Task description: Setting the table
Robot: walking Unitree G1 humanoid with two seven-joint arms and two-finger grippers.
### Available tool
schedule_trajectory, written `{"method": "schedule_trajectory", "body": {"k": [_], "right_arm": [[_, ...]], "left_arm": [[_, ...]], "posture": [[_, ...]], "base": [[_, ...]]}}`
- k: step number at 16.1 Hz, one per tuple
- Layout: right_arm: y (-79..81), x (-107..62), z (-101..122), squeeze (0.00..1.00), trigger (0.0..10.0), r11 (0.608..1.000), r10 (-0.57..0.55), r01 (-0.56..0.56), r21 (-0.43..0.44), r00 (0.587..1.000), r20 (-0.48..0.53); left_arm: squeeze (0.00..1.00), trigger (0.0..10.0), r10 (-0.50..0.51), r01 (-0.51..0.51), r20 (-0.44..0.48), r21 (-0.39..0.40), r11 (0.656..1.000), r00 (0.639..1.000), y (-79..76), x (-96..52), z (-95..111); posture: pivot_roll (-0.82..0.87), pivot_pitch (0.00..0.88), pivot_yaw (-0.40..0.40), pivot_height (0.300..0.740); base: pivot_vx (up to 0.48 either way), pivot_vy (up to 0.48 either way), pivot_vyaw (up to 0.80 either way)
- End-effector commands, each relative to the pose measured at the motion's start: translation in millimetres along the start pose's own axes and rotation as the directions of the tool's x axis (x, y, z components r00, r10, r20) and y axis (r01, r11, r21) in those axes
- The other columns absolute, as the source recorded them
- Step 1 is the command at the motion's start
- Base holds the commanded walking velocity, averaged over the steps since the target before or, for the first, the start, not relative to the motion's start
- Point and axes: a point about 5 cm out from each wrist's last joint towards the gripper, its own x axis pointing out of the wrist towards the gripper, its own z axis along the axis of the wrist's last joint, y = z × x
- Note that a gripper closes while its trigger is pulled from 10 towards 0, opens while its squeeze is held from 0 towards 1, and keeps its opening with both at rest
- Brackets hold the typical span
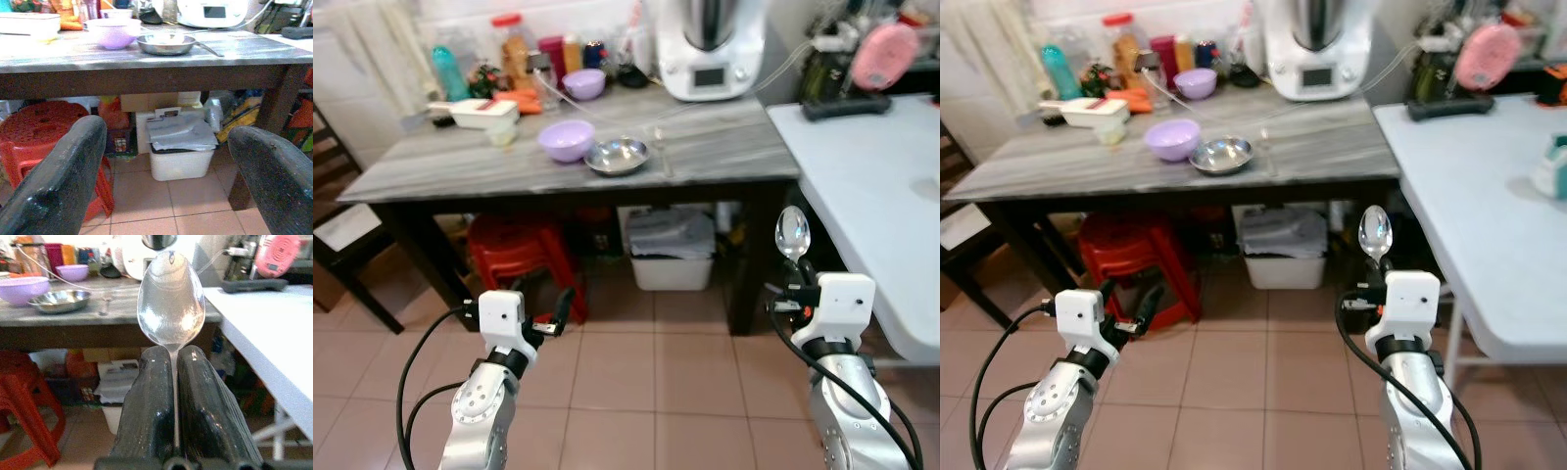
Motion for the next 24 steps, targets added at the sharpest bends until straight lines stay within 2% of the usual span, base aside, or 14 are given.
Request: {"method": "schedule_trajectory", "body": {"k": [1, 16, 24], "right_arm": [[9.6, 2.5, 5, 0.00, 10.0, 0.999, 0.033, -0.034, 0.017, 0.999, 0.021], [12.4, 4.4, 3, 0.00, 10.0, 0.999, 0.038, -0.038, 0.022, 0.999, 0.015], [13.3, 4.0, 1, 0.00, 10.0, 0.999, 0.039, -0.039, 0.021, 0.999, 0.012]], "left_arm": [[0.00, 10.0, 0.024, -0.024, -0.005, 0.014, 1.000, 1.000, 8.9, -1.1, 2], [0.00, 10.0, -0.021, 0.021, -0.003, -0.009, 1.000, 1.000, -1.8, 3.8, 4], [0.00, 10.0, -0.032, 0.032, -0.011, -0.004, 0.999, 0.999, -2.2, 4.1, 3]], "posture": [[-0.14, 0.000, 0.095, 0.740], [-0.13, 0.000, 0.097, 0.740], [-0.14, 0.000, 0.102, 0.740]], "base": [[0.398, 0.000, 0.00], [0.416, 0.000, 0.00], [0.426, 0.000, 0.00]]}}
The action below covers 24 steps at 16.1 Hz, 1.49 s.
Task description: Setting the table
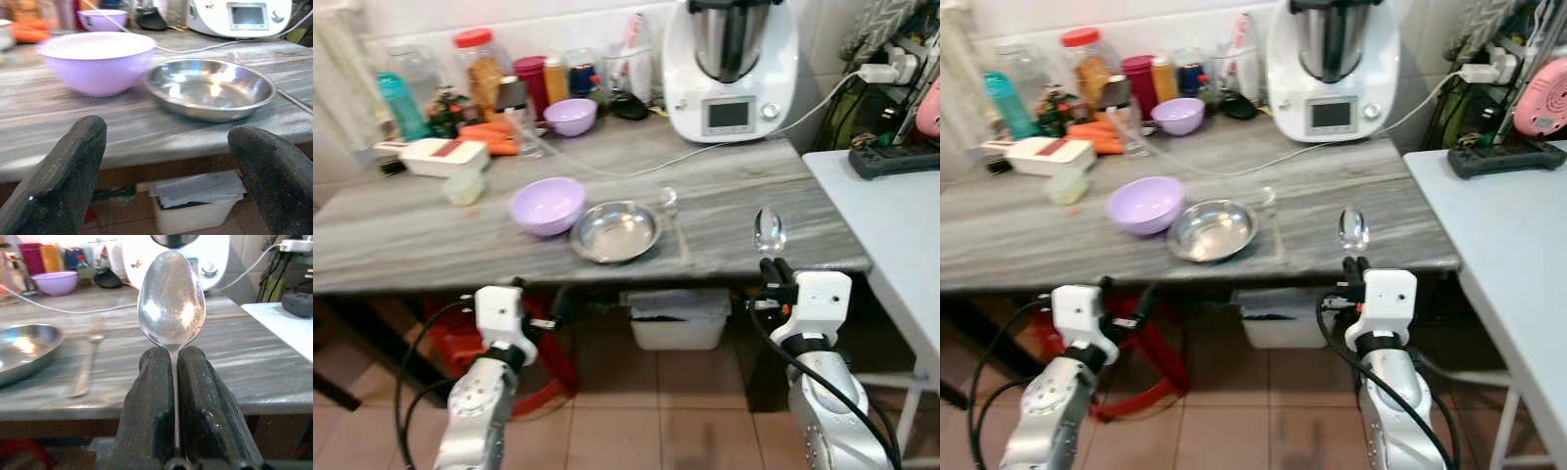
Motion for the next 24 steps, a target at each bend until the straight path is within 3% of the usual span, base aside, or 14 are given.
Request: {"method": "schedule_trajectory", "body": {"k": [1, 7, 10, 14, 16, 24], "right_arm": [[0.3, 0.8, 3, 0.00, 10.0, 1.000, 0.000, 0.000, 0.001, 1.000, 0.017], [1.4, 1.3, 3, 0.00, 10.0, 1.000, 0.002, -0.002, 0.004, 1.000, 0.018], [1.2, 0.5, 1, 0.00, 10.0, 1.000, 0.006, -0.006, 0.005, 1.000, 0.008], [-0.5, 1.2, -3, 0.00, 10.0, 1.000, 0.007, -0.006, 0.030, 1.000, -0.026], [-6.1, 7.6, -4, 0.00, 10.0, 0.996, -0.014, 0.019, 0.090, 0.998, -0.063], [-20.1, 19.5, -13, 0.00, 10.0, 0.994, -0.012, 0.031, 0.106, 0.983, -0.184]], "left_arm": [[0.00, 10.0, -0.003, 0.003, 0.000, 0.012, 1.000, 1.000, 3.6, -0.2, 2], [0.00, 10.0, 0.014, -0.014, 0.000, 0.022, 1.000, 1.000, 5.7, -0.1, 3], [0.00, 10.0, 0.011, -0.010, -0.028, 0.056, 0.998, 1.000, 7.8, -11.4, -4], [0.00, 10.0, -0.096, 0.096, -0.019, 0.022, 0.995, 0.995, 1.6, -18.0, -1], [0.00, 10.0, -0.218, 0.218, -0.018, 0.010, 0.976, 0.976, -5.2, -21.1, 2], [0.00, 10.0, -0.335, 0.334, -0.041, -0.016, 0.942, 0.941, -9.5, -29.4, 3]], "posture": [[-0.14, 0.000, 0.102, 0.740], [-0.13, 0.000, 0.104, 0.740], [-0.13, 0.000, 0.106, 0.740], [-0.13, 0.000, 0.103, 0.740], [-0.13, 0.007, 0.105, 0.740], [-0.13, 0.025, 0.103, 0.740]], "base": [[0.428, 0.000, 0.00], [0.391, 0.000, 0.00], [0.000, 0.000, 0.00], [0.000, 0.000, 0.00], [0.000, 0.000, 0.00], [0.000, 0.000, 0.00]]}}
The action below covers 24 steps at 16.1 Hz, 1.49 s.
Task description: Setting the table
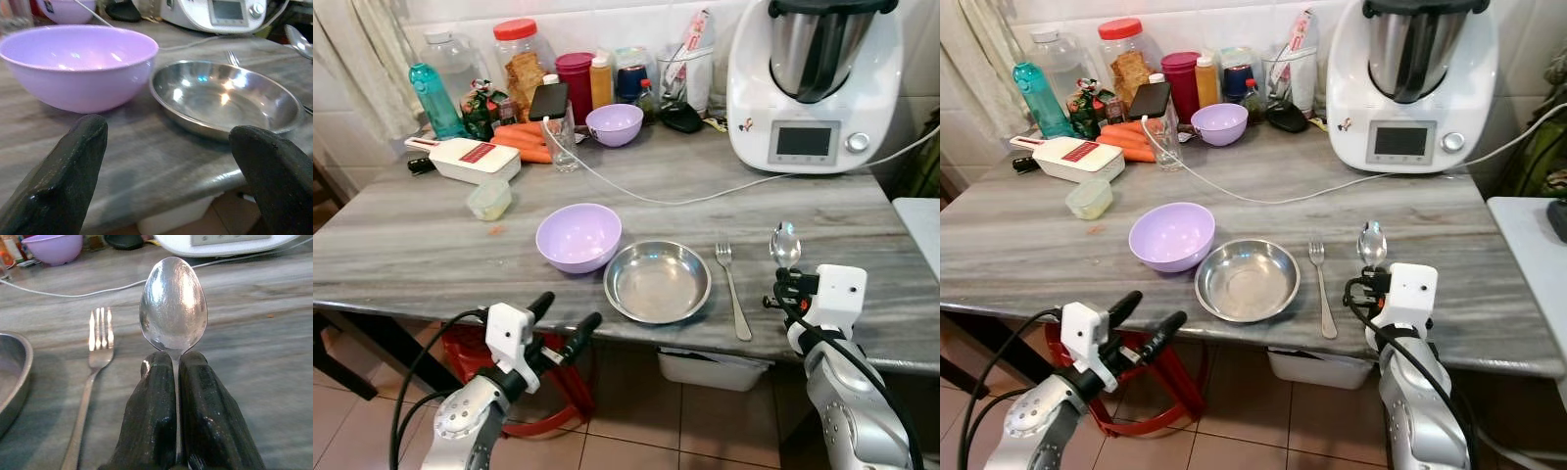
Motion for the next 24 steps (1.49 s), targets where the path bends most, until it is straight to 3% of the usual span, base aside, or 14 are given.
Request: {"method": "schedule_trajectory", "body": {"k": [1, 4, 8, 14, 17, 18, 21, 24], "right_arm": [[3.1, 3.9, 2, 0.00, 10.0, 1.000, 0.022, -0.022, 0.011, 1.000, -0.002], [8.3, 20.9, 8, 0.00, 10.0, 0.996, 0.054, -0.051, 0.068, 0.998, -0.042], [9.9, 27.5, 5, 0.00, 10.0, 0.996, 0.065, -0.059, 0.067, 0.994, -0.087], [9.4, 31.2, -5, 0.00, 10.0, 0.996, 0.077, -0.068, 0.063, 0.987, -0.138], [10.2, 33.0, -8, 0.00, 10.0, 0.995, 0.093, -0.085, 0.057, 0.983, -0.156], [10.4, 33.1, -8, 0.00, 10.0, 0.995, 0.096, -0.088, 0.056, 0.983, -0.158], [10.5, 32.4, -12, 0.00, 10.0, 0.994, 0.100, -0.092, 0.053, 0.981, -0.167], [11.7, 30.4, -17, 0.00, 10.0, 0.994, 0.108, -0.100, 0.054, 0.977, -0.185]], "left_arm": [[0.00, 10.0, -0.019, 0.019, -0.015, 0.003, 1.000, 1.000, 0.0, -2.2, -1], [0.00, 10.0, -0.044, 0.044, -0.035, -0.014, 0.999, 0.998, 1.7, -3.5, -10], [0.00, 10.0, -0.046, 0.044, -0.083, -0.027, 0.999, 0.996, 6.7, -7.0, -33], [0.00, 10.0, -0.144, 0.136, -0.108, -0.077, 0.988, 0.984, -10.2, -1.6, -60], [0.00, 10.0, -0.150, 0.144, -0.091, -0.063, 0.988, 0.985, 17.2, -13.6, -52], [0.00, 10.0, -0.149, 0.145, -0.085, -0.053, 0.988, 0.985, 18.7, -13.1, -51], [0.00, 10.0, -0.050, 0.050, 0.007, -0.021, 0.999, 0.999, 42.2, -0.5, -28], [0.00, 10.0, -0.138, 0.137, 0.084, 0.021, 0.990, 0.987, 38.1, 18.7, 5]], "posture": [[-0.13, 0.023, 0.102, 0.740], [-0.12, 0.017, 0.103, 0.740], [-0.12, 0.013, 0.101, 0.740], [-0.12, 0.014, 0.100, 0.740], [-0.12, 0.013, 0.094, 0.740], [-0.12, 0.013, 0.094, 0.740], [-0.11, 0.010, 0.091, 0.740], [-0.11, 0.006, 0.093, 0.740]], "base": [[0.000, 0.000, 0.00], [0.000, 0.000, 0.00], [0.000, 0.000, 0.00], [0.000, 0.000, 0.00], [0.000, 0.000, 0.00], [0.000, 0.000, 0.00], [0.000, 0.000, 0.00], [0.000, 0.000, 0.00]]}}
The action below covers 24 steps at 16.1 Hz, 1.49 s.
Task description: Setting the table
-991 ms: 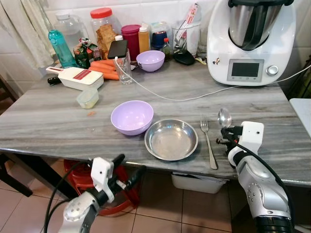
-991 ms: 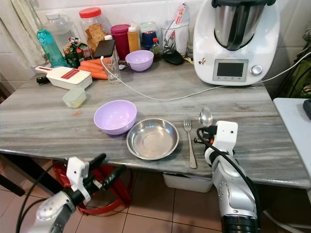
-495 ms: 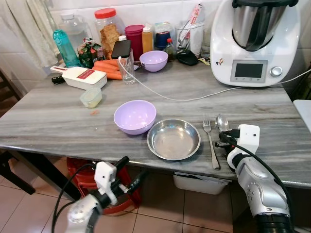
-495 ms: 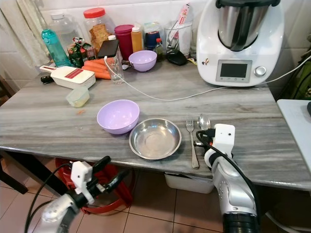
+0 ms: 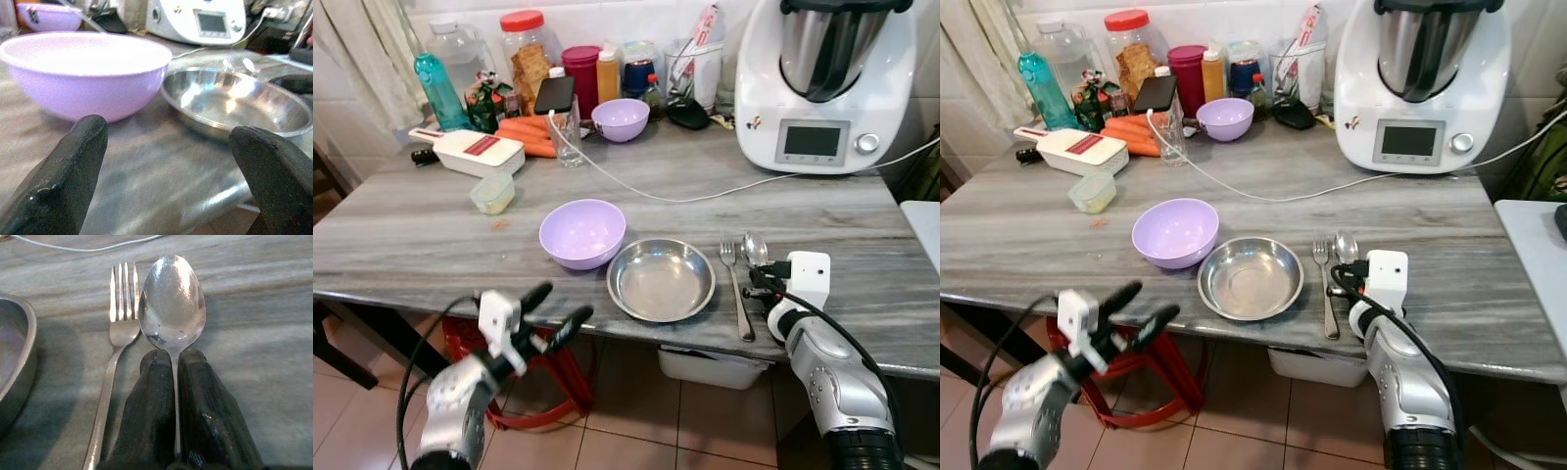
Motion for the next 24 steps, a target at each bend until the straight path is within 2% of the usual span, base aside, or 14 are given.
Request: {"method": "schedule_trajectory", "body": {"k": [1, 2, 3, 4, 6, 9, 12, 18, 24], "right_arm": [[3.4, 0.6, -9, 0.00, 10.0, 1.000, 0.013, -0.013, 0.006, 0.999, -0.039], [3.8, 0.4, -10, 0.00, 10.0, 1.000, 0.014, -0.014, 0.007, 0.999, -0.044], [3.9, 0.5, -10, 0.00, 10.0, 1.000, 0.014, -0.014, 0.007, 0.999, -0.044], [4.6, 1.2, -11, 0.00, 10.0, 1.000, 0.021, -0.021, 0.010, 0.998, -0.054], [6.9, 0.9, -13, 0.00, 10.0, 0.999, 0.038, -0.038, 0.008, 0.997, -0.069], [3.4, -2.4, -19, 0.00, 10.0, 1.000, 0.019, -0.020, -0.002, 0.996, -0.092], [-5.3, -6.8, -22, 0.00, 10.0, 1.000, -0.027, 0.027, 0.001, 0.994, -0.103], [-12.9, -12.3, -25, 0.00, 10.0, 0.996, -0.091, 0.093, 0.016, 0.991, -0.099], [-13.3, -10.1, -22, 0.00, 10.0, 0.990, -0.126, 0.130, 0.053, 0.989, -0.078]], "left_arm": [[0.00, 10.0, -0.019, 0.019, 0.041, 0.011, 1.000, 0.999, -2.6, 9.1, 19], [0.00, 10.0, -0.050, 0.047, 0.073, 0.034, 0.998, 0.996, -9.9, 17.3, 37], [0.00, 10.0, -0.078, 0.075, 0.075, 0.046, 0.996, 0.994, -14.0, 20.8, 45], [0.00, 10.0, -0.155, 0.154, 0.049, 0.025, 0.988, 0.987, -24.0, 23.0, 51], [0.00, 10.0, -0.240, 0.240, 0.007, 0.010, 0.971, 0.971, -38.5, 22.5, 54], [0.00, 10.0, -0.285, 0.284, -0.049, -0.024, 0.959, 0.957, -51.3, 18.9, 55], [0.00, 10.0, -0.303, 0.300, -0.087, -0.048, 0.953, 0.949, -56.8, 14.0, 54], [0.00, 10.0, -0.298, 0.293, -0.106, -0.061, 0.954, 0.949, -61.7, 8.6, 54], [0.00, 10.0, -0.313, 0.306, -0.120, -0.075, 0.949, 0.942, -65.9, -0.6, 46]], "posture": [[-0.11, 0.006, 0.093, 0.740], [-0.11, 0.004, 0.093, 0.740], [-0.11, 0.004, 0.093, 0.740], [-0.11, 0.004, 0.093, 0.740], [-0.11, 0.002, 0.094, 0.740], [-0.11, 0.004, 0.094, 0.740], [-0.11, 0.004, 0.095, 0.740], [-0.12, 0.004, 0.095, 0.740], [-0.12, 0.005, 0.104, 0.740]], "base": [[0.000, 0.000, 0.00], [0.000, 0.000, 0.00], [0.000, 0.000, 0.00], [0.000, 0.000, 0.00], [0.000, 0.000, 0.00], [0.000, 0.000, 0.00], [0.000, 0.000, 0.00], [0.000, 0.000, 0.00], [0.000, 0.000, 0.00]]}}
